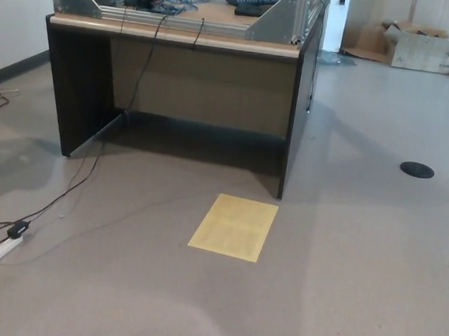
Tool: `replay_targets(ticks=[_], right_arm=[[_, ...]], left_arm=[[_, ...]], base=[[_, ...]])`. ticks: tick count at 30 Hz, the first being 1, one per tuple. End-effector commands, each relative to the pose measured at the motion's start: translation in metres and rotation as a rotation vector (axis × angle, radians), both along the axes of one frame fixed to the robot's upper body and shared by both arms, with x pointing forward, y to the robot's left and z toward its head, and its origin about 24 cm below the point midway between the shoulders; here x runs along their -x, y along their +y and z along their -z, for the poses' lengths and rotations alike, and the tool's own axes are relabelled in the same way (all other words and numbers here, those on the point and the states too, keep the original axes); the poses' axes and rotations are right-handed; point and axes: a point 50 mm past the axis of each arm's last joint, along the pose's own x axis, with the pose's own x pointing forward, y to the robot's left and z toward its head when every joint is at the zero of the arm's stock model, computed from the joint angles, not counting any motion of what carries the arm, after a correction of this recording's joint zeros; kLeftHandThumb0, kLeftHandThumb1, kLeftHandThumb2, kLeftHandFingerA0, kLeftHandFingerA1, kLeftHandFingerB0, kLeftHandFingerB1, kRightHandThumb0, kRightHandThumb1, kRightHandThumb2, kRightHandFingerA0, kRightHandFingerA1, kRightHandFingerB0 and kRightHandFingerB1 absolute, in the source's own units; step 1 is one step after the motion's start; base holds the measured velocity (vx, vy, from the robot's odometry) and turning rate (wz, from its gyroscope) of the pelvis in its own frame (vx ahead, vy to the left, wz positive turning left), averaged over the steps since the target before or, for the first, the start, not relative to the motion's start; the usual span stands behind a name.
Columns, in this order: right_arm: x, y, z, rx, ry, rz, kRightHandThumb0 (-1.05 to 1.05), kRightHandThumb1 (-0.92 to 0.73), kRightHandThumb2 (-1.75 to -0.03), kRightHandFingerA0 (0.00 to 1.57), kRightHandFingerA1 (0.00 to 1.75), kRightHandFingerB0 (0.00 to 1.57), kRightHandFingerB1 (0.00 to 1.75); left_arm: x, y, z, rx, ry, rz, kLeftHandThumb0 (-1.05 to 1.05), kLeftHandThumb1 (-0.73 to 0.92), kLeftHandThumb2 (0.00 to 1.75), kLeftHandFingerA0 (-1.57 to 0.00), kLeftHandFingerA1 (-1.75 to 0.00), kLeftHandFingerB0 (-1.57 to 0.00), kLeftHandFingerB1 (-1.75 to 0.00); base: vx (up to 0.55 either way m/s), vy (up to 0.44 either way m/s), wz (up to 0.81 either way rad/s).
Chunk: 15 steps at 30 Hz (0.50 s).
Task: A person hands over a black lunchbag to the robot and the robot uses its left hand to grab the strips of the lunchbag, the gives it back to the person.
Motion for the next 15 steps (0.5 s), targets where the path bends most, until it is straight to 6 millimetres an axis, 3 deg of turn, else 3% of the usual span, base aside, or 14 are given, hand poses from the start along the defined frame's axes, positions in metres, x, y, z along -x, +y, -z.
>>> replay_targets(ticks=[1,4,5,7,9,10,15], right_arm=[[0.0077,-0.0127,-0.0008,-0.007,-0.038,0.071,-0.70,-0.78,-0.64,0.44,0.40,0.42,0.38],[0.0104,-0.0141,0.0001,0.001,-0.039,0.071,-0.71,-0.76,-0.64,0.43,0.40,0.39,0.37],[0.0108,-0.0139,0.0004,0.003,-0.040,0.072,-0.67,-0.63,-1.03,0.35,0.54,0.26,0.47],[0.0107,-0.0137,-0.0001,-0.003,-0.045,0.071,-0.70,-0.64,-1.03,0.36,0.54,0.25,0.47],[0.0101,-0.0135,-0.0003,-0.004,-0.045,0.074,-0.71,-0.64,-1.03,0.36,0.54,0.25,0.47],[0.0093,-0.0134,-0.0006,-0.006,-0.046,0.076,-0.72,-0.75,-0.65,0.42,0.41,0.37,0.36],[0.0082,-0.0143,-0.0012,-0.012,-0.049,0.083,-0.70,-0.78,-0.64,0.44,0.40,0.40,0.37]], left_arm=[[0.0006,0.0120,-0.0037,0.079,-0.033,-0.049,-0.68,0.78,0.64,-0.21,-0.29,-0.24,-0.29],[0.0019,0.0087,-0.0018,0.102,-0.021,-0.023,-0.70,0.73,0.63,-0.19,-0.29,-0.22,-0.28],[0.0017,0.0087,-0.0018,0.103,-0.020,-0.021,-0.70,0.72,0.63,-0.19,-0.29,-0.21,-0.28],[0.0013,0.0083,-0.0020,0.106,-0.024,-0.018,-0.71,0.70,0.62,-0.20,-0.29,-0.21,-0.28],[0.0009,0.0082,-0.0025,0.115,-0.030,-0.018,-0.72,0.70,0.62,-0.20,-0.29,-0.21,-0.28],[-0.0002,0.0086,-0.0031,0.113,-0.025,-0.018,-0.75,0.69,0.62,-0.18,-0.28,-0.21,-0.28],[-0.0033,0.0071,-0.0057,0.117,-0.047,-0.005,-0.73,0.68,0.61,-0.20,-0.30,-0.22,-0.28]], base=[[0.00,0.000,0.00],[0.00,0.000,0.00],[0.00,0.000,0.00],[0.00,0.000,0.00],[0.00,0.000,0.00],[0.00,0.000,0.00],[0.00,0.000,0.00]])
